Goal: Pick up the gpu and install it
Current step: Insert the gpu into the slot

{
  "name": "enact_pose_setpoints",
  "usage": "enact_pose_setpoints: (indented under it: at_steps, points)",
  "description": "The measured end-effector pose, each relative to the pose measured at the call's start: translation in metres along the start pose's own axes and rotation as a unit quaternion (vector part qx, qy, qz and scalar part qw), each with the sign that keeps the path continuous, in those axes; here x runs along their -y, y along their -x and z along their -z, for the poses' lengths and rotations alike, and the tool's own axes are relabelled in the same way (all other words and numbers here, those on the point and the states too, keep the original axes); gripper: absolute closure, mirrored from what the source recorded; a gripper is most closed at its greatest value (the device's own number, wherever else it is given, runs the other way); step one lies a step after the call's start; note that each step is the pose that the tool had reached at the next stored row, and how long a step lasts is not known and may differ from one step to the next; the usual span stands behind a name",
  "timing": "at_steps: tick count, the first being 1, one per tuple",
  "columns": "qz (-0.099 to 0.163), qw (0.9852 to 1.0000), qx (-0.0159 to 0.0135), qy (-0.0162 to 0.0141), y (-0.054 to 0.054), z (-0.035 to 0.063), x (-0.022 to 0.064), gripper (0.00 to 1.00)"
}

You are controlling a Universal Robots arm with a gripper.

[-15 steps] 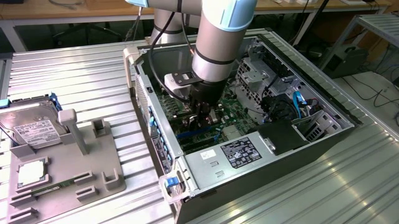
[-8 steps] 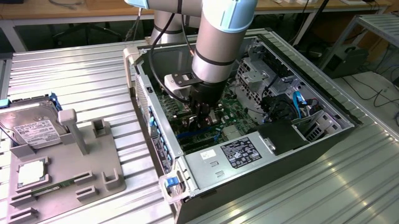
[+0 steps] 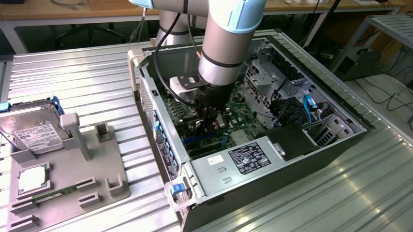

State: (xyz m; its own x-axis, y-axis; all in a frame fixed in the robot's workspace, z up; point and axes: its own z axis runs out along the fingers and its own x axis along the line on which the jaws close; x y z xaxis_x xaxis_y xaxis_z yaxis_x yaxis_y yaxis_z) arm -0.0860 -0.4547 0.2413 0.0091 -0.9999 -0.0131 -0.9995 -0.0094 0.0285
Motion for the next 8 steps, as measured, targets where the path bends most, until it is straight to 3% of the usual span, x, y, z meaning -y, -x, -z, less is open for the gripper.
enact_pose_setpoints:
  at_steps: [8]
  points:
    - [-0.002, 1.0, 0.0, 0.0001, -0.001, 0.0003, 0.0, 0.71]
